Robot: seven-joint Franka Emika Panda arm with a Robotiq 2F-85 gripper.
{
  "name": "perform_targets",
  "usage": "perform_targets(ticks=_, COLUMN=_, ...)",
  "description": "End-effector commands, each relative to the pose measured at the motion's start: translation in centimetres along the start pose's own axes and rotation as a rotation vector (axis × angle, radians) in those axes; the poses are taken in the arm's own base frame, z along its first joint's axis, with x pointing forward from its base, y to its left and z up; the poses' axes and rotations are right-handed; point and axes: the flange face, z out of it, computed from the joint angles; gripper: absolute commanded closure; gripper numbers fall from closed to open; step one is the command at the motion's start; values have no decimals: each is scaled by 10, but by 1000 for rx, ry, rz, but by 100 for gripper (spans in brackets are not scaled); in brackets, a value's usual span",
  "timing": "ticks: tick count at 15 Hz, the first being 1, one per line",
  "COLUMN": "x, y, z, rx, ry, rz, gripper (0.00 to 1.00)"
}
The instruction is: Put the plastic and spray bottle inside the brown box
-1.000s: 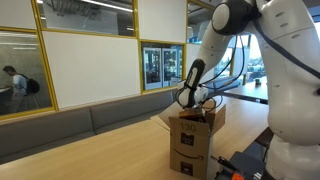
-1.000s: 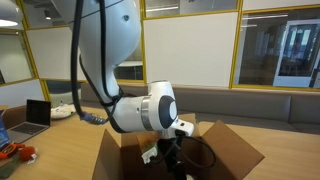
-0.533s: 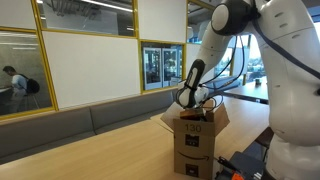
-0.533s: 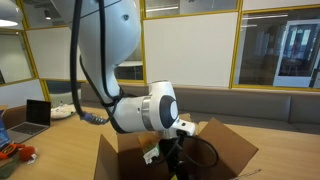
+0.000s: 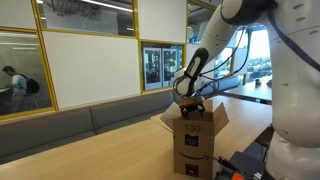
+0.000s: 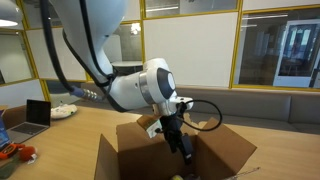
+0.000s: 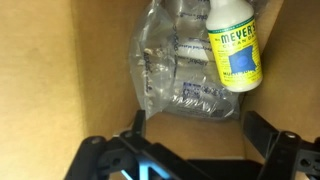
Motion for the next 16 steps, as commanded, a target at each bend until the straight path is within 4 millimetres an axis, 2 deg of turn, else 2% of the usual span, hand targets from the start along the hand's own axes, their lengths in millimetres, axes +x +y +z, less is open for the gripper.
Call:
perform_targets(ticks=1, x=3, y=14, z=-61, rx=-17, ry=52, rz=-81, gripper=0)
perform_targets(ticks=6, x=-4, y=34, z=-142, rx=34, ry=113, rz=-239, gripper=0)
perform_targets(ticks=9, x=-10, y=52, z=-182, rx=105, ry=149, rz=-356, gripper=0)
perform_targets(ticks=13, x=-19, y=79, z=-218, rx=250, ry=157, rz=-522, gripper=0)
perform_targets(ticks=16, x=-32, y=96, z=-233, rx=329, ry=156, rz=-655, gripper=0)
